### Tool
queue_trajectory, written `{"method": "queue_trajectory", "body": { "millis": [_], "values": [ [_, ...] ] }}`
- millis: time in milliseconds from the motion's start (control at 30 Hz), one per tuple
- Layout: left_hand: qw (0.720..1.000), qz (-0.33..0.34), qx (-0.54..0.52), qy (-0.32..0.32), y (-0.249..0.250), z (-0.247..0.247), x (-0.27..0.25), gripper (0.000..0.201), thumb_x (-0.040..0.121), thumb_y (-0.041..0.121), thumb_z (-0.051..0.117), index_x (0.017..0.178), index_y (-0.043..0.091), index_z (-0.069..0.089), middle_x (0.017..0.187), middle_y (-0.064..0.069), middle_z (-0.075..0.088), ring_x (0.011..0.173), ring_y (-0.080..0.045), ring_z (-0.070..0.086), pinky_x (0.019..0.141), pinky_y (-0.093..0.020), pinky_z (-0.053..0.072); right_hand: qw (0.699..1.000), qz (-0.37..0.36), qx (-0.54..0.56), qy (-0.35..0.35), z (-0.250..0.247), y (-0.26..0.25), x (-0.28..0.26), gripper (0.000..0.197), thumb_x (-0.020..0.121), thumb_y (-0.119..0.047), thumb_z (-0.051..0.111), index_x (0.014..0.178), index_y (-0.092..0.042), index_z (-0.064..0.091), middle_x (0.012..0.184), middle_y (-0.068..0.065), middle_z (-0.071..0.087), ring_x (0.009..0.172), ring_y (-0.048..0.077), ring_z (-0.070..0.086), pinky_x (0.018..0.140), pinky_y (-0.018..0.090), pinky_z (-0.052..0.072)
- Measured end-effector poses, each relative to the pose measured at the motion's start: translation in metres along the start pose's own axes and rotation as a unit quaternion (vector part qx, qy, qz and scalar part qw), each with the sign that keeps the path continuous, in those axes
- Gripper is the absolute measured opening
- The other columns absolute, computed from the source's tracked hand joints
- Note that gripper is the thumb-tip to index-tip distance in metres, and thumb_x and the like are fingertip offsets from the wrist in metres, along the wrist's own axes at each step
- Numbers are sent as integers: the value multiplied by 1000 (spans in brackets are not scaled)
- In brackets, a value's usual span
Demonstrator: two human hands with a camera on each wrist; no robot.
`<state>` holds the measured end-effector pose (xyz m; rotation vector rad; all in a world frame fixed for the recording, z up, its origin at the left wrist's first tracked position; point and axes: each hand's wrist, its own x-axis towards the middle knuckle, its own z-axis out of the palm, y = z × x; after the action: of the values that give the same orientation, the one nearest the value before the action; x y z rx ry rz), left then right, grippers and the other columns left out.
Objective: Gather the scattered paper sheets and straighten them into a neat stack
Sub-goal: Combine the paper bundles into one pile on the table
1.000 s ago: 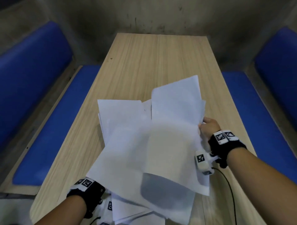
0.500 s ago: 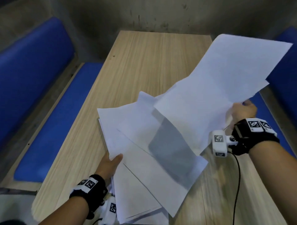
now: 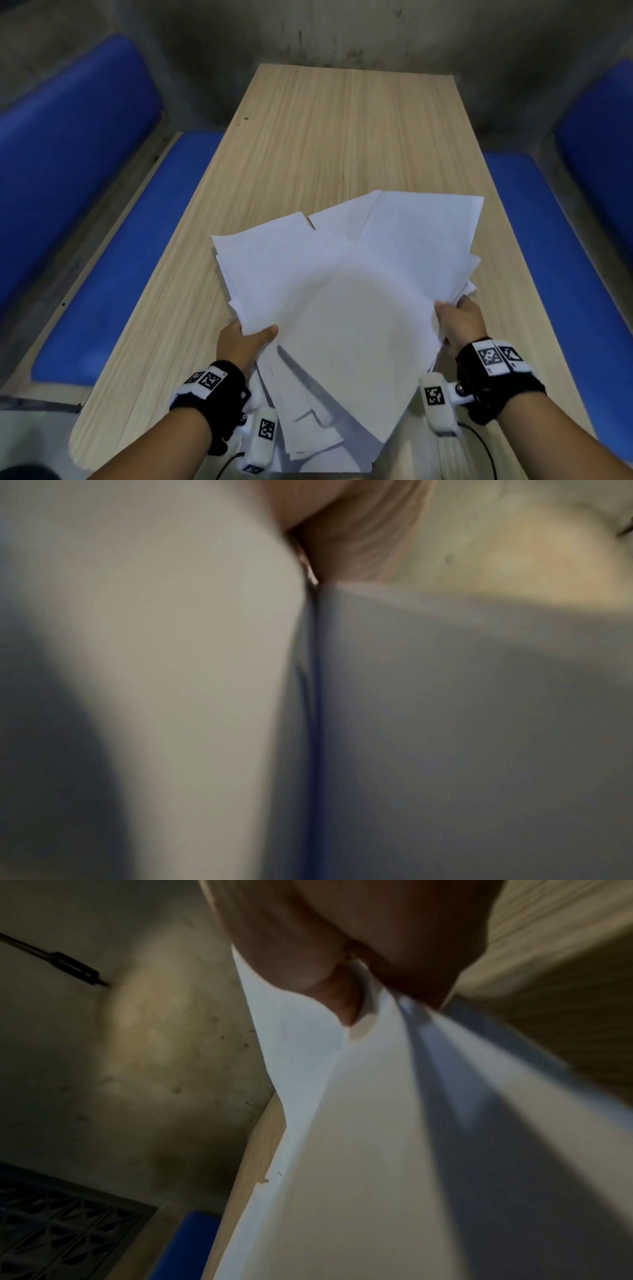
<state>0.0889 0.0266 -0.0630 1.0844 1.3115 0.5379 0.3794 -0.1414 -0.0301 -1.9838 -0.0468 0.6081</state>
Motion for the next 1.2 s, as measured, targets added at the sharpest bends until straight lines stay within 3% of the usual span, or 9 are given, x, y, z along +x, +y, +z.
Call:
{"method": "queue_trajectory", "body": {
  "millis": [133,267,333,500,633,800,867,1000,1200],
  "values": [
    [999,22,31,2,5,2,0,20,81,0,69,88,17,61,83,4,64,76,-19,61,63,-23,46,996,-59,22,58,-33,-29,19,29,84,-9,52,111,0,60,105,22,64,99,33,62,78,39,46],
    [998,19,65,-15,1,-6,5,29,83,3,66,111,12,61,103,-8,70,97,-28,65,88,-36,51,983,-138,27,117,-77,-78,46,35,83,-12,54,105,16,57,91,30,60,100,27,59,64,25,43],
    [997,21,64,-26,1,-8,5,30,84,2,65,109,17,62,108,-9,70,102,-28,66,96,-41,50,984,-150,42,89,-82,-94,51,34,86,-13,54,108,13,59,94,23,61,92,20,57,62,23,43],
    [998,24,54,-35,1,-10,2,33,85,-3,62,97,27,61,98,0,70,97,-26,66,92,-36,48,985,-161,39,-40,-56,-103,46,28,86,-14,56,113,-7,62,105,7,68,95,22,66,88,34,50],
    [999,11,34,-39,1,-12,2,34,85,-6,61,102,23,62,108,-12,69,102,-30,66,98,-46,48,975,-176,41,-131,-37,-109,36,26,92,-1,49,108,-18,61,89,-17,70,75,-6,67,72,17,54],
    [998,26,41,-42,0,-13,2,33,85,-2,63,105,23,63,111,-13,70,104,-31,67,98,-50,49,965,-128,163,-164,-52,-133,39,47,79,-15,65,125,-5,56,92,-9,75,86,9,71,70,23,58],
    [998,31,45,-40,-1,-14,2,31,84,-2,63,98,26,66,109,-13,72,102,-31,68,97,-52,50,959,-116,162,-200,-48,-136,38,33,87,-6,57,120,-6,58,91,-6,75,82,8,72,67,22,57],
    [998,24,39,-39,-1,-14,1,29,84,-3,63,95,24,66,106,-13,73,99,-32,69,94,-52,51,951,-91,113,-274,-22,-122,28,37,81,-2,60,117,-6,59,89,-2,77,80,14,73,67,26,59],
    [998,20,34,-47,1,-14,1,26,86,-2,62,103,18,64,107,-14,71,102,-33,67,91,-43,52,949,-186,-117,-228,37,-89,7,24,85,1,55,105,-8,64,101,14,68,89,22,62,84,38,51]
  ]
}}
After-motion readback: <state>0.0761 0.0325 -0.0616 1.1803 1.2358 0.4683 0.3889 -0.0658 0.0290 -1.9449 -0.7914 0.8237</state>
